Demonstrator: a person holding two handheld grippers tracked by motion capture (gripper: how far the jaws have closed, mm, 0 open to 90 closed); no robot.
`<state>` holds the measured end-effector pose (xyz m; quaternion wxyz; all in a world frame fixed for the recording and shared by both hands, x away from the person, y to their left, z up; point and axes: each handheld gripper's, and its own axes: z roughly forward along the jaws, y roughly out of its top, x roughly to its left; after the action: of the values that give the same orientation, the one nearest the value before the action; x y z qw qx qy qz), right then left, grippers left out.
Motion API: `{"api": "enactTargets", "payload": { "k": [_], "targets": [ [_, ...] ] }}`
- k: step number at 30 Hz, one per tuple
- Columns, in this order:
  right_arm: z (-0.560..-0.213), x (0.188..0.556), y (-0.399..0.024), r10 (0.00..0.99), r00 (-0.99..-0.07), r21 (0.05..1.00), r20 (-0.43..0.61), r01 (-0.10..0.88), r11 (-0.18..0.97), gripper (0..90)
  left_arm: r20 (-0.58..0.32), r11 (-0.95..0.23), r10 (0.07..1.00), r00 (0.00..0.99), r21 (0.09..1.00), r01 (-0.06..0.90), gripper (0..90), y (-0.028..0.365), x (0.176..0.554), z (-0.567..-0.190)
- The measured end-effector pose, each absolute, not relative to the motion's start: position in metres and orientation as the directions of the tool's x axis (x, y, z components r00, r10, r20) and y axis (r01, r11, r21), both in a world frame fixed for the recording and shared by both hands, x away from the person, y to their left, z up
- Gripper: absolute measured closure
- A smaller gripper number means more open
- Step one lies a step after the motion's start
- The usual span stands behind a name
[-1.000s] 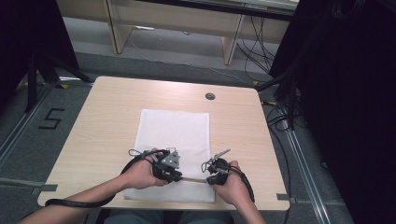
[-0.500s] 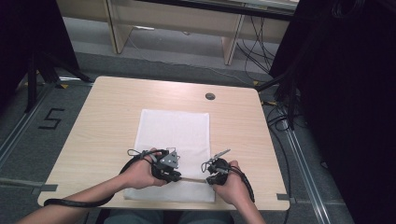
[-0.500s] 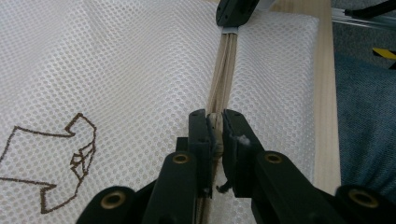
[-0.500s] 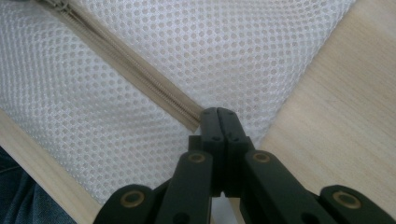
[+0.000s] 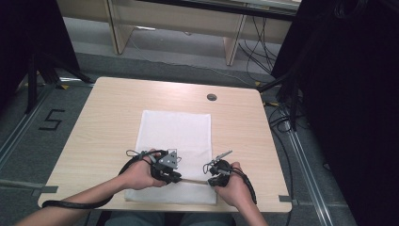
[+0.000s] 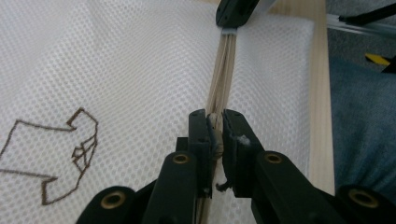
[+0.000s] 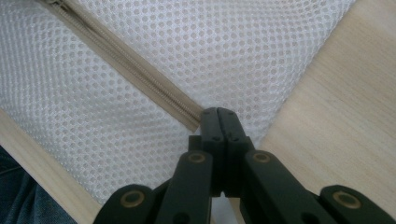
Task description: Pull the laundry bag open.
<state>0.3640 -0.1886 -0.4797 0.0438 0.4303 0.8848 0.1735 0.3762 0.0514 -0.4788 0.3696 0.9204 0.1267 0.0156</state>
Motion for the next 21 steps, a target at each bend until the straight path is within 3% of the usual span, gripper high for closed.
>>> {"api": "enactTargets", "payload": {
  "k": [21],
  "targets": [
    [-0.48, 0.364, -0.189, 0.776, -0.626, 0.349, 0.071, 0.745, 0.569, 90.0, -0.051, -0.707, 0.238, 0.97, 0.676, 0.209, 82.1, 0.062, 0.375, -0.477]
  ]
}}
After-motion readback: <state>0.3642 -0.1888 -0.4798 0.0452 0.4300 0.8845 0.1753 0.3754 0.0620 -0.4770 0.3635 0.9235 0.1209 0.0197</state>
